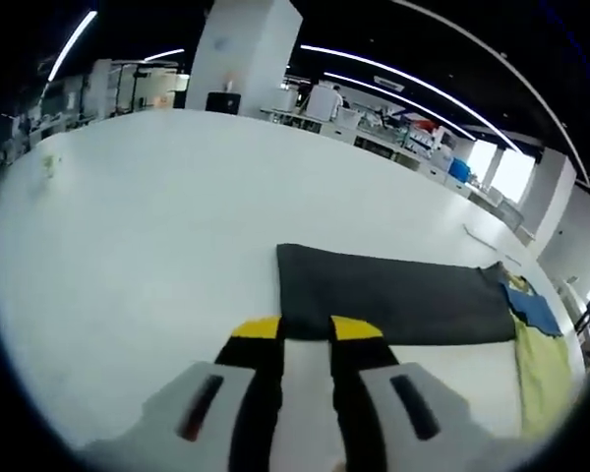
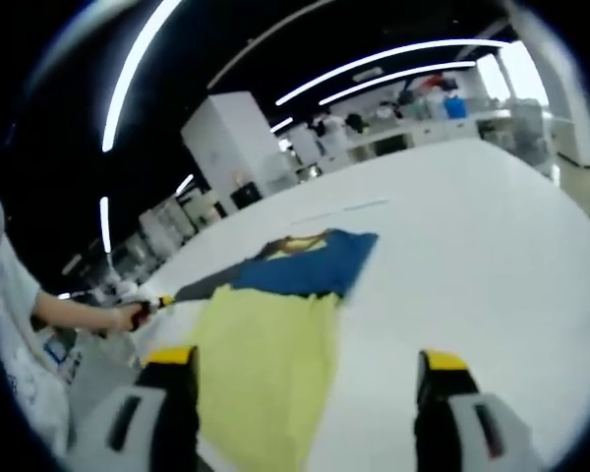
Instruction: Fold the garment on the visible template until the final outline fits inside the template.
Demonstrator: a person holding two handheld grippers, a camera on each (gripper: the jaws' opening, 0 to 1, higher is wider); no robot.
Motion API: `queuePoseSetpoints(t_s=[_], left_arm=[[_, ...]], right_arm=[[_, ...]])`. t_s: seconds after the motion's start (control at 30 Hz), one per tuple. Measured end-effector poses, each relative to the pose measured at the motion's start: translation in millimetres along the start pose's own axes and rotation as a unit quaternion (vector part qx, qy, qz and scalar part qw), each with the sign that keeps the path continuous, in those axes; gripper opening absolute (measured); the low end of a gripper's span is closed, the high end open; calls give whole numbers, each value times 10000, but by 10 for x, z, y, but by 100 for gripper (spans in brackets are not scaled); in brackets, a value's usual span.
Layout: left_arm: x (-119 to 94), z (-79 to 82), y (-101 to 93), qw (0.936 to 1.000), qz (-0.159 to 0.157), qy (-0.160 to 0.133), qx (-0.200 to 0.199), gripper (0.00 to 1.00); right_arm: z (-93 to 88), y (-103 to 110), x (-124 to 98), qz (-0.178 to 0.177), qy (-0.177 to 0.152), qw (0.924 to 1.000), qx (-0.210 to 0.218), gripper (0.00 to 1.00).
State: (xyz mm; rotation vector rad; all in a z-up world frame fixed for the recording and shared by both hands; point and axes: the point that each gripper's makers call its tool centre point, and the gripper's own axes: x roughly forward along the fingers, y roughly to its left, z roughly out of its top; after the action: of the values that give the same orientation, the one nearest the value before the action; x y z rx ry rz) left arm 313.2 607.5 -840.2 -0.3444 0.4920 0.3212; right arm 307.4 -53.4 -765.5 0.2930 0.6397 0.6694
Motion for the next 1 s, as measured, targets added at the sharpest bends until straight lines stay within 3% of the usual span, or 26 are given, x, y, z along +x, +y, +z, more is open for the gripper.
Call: queuePoseSetpoints(t_s=[0.2, 0.37, 0.47, 0.57, 0.73, 0.83, 0.9, 1.0], left_arm=[[26, 37, 112, 9997, 95, 169, -127, 2], [37, 39, 75, 9995, 71, 323, -25, 0], [18, 85, 5, 9994, -81, 271, -173, 0], [-32, 143, -146, 9993, -216, 275, -125, 0], [-81, 333, -565, 9968, -774, 115, 156, 0], [-132, 443, -831, 9953, -936, 29, 237, 0], [-108, 521, -931, 9935, -1125, -62, 183, 0], [-139, 699, -1293, 9880, -1515, -255, -143, 0]], right_arm=[[-65, 12, 15, 19, 82, 10000, 5, 91], [-80, 2, 27, 22, 99, 9999, 27, 90], [-57, -6, 26, 40, 16, 10000, 84, 90], [-54, -20, 31, 65, -2, 9999, 125, 89], [-56, -49, 43, 123, -42, 9998, 147, 89], [-55, -36, 53, 164, -52, 9998, 130, 89], [-37, -45, 60, 204, -93, 9997, 125, 88], [12, -24, 82, 312, -239, 9989, 255, 88]])
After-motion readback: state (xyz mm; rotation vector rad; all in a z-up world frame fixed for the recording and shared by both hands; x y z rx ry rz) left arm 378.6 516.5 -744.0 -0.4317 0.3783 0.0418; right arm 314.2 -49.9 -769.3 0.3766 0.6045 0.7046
